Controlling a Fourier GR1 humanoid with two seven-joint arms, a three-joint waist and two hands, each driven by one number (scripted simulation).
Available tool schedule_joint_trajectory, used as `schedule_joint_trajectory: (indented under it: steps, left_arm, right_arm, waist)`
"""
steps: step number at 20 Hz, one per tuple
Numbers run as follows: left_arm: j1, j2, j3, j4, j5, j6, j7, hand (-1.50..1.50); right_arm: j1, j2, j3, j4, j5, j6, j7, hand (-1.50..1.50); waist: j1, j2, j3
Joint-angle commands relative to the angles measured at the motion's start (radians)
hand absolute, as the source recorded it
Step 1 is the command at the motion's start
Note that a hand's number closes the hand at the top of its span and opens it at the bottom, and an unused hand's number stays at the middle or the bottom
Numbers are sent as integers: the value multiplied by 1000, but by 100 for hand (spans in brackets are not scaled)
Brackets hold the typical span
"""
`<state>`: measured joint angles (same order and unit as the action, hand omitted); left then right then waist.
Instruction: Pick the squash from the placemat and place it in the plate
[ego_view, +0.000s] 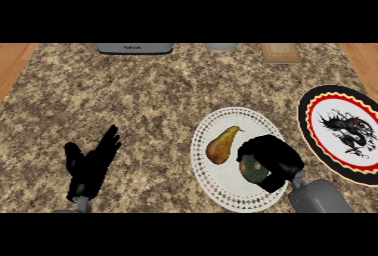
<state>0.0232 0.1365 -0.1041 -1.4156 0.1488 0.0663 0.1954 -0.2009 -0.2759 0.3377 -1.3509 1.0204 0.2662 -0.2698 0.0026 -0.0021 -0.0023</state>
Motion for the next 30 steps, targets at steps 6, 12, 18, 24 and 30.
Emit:
schedule_joint_trajectory:
  steps: [6, 12, 18, 24, 30]
  left_arm:
    - [16, -22, 33, 37, -26, -28, -49, 0]
    - [3, 9, 62, 21, 0, -29, -4, 0]
    - [32, 21, 75, 13, -12, -9, -6, 0]
    - [22, -11, 45, 1, -22, -8, -7, 0]
    - [71, -32, -9, -79, -46, -9, 11, 0]
  right_arm:
    - [69, 4, -28, -64, 76, -70, -71, 150]
    - [240, 106, -62, -274, -25, -225, -41, 150]
    - [595, 189, -15, -550, 29, -425, 83, 150]
    - [871, 219, 34, -849, -31, -528, 104, 150]
    - [872, 225, -152, -857, -291, -543, 111, 150]
  waist:
    - [-3, 2, 2]
    - [-32, -6, 2]
    - [-73, -16, 1]
    - [-44, -6, 2]
    - [-11, -1, 3]
